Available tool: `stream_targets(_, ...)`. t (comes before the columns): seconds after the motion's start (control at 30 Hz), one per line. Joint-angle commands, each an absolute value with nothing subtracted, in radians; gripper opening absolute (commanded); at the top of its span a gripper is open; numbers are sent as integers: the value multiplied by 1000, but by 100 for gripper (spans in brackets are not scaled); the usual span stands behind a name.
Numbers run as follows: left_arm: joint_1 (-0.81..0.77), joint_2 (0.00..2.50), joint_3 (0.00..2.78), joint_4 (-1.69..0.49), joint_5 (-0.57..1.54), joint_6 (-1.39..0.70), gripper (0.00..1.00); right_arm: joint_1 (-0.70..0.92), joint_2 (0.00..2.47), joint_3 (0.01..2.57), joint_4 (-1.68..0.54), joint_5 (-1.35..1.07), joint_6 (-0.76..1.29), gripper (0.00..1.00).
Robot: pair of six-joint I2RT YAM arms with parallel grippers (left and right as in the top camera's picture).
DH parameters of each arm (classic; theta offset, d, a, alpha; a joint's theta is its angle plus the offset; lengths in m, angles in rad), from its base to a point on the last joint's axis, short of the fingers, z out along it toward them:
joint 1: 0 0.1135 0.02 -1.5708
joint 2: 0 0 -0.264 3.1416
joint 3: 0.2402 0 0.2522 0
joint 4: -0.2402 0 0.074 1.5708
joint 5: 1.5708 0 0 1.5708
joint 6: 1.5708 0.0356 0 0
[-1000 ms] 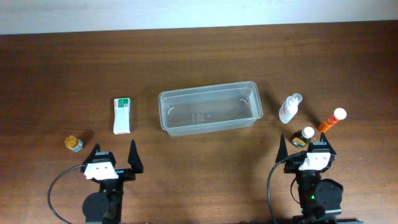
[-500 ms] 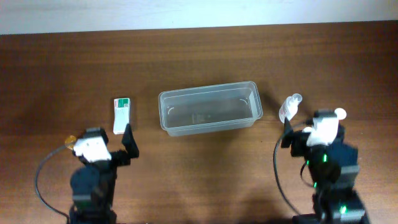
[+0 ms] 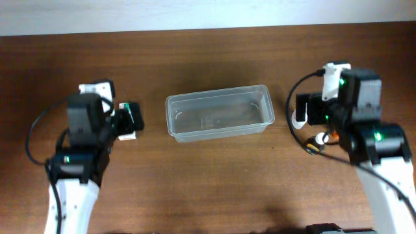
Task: Pack container
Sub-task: 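Move right gripper to the white dropper bottle and grasp it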
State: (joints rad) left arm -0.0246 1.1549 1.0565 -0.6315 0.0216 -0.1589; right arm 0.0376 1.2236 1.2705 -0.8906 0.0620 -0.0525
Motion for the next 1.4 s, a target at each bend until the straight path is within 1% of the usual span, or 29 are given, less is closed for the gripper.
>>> stream_targets(0.0, -19, 1213, 1140, -664, 120, -167, 100, 31, 1276, 1322, -920, 54, -44, 98)
stream_targets(0.37, -19, 1224, 1159, -656, 142, -168, 100, 29, 1309, 1327, -881, 57, -36, 98)
stream_targets(0.47, -18, 1225, 1159, -660, 138, -168, 100, 3, 1334, 1347, -876, 57, -17, 98)
stream_targets(0.73, -19, 1245, 1159, -667, 131, -168, 100, -91, 1502, 1434, -944, 22, -24, 98)
stream_targets(0.93, -19, 1279, 1159, -681, 131, -168, 100, -92, 1642, 1438, -950, -43, -26, 98)
stream_targets(1.37, -19, 1294, 1159, -682, 116, -167, 100, -92, 1837, 1438, -942, -54, -26, 98)
